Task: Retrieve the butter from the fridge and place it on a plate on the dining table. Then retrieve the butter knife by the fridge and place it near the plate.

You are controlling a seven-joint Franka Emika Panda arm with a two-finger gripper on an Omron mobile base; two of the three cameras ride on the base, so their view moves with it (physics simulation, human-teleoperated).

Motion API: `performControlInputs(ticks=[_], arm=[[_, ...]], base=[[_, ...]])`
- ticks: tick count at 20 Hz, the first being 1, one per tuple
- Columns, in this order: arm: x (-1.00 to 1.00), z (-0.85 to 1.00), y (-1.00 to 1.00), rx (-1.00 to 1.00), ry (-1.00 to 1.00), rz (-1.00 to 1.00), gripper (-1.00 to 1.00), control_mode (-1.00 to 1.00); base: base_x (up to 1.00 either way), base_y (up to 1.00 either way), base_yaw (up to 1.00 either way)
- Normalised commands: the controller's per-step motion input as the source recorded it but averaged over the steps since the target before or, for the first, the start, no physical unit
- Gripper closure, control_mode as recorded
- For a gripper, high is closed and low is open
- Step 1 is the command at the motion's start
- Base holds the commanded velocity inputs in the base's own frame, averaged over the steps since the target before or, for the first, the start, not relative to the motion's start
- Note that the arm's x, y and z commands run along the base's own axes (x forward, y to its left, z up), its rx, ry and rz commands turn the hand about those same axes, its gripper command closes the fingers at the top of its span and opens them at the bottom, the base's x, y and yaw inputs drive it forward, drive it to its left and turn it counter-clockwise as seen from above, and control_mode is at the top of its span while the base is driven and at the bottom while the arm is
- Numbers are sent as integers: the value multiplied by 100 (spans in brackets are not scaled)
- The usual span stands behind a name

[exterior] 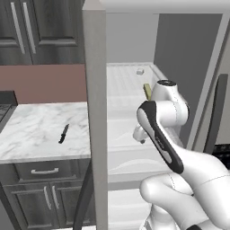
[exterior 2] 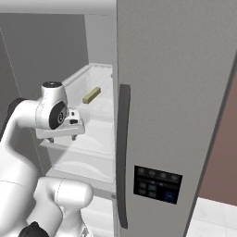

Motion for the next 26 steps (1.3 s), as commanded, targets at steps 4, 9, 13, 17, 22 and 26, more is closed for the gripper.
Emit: performControlInputs(ticks=[4, 9, 13, 17, 22, 26], arm=[[3, 38, -1, 0, 0, -26, -100, -100], [0, 80, 0, 0, -5, -36, -100, -100], [0, 69, 0, 0, -17, -32, -100, -100], [19, 21, -1, 0, -37, -29, -100, -100], [51, 6, -13, 0, -43, -19, -100, -100], [34, 58, -2, 0, -11, -1, -100, -100]], base=[[0, 0, 0], [0, 0, 0], [0, 0, 0], [0, 0, 0], [0, 0, 0], [0, 0, 0]])
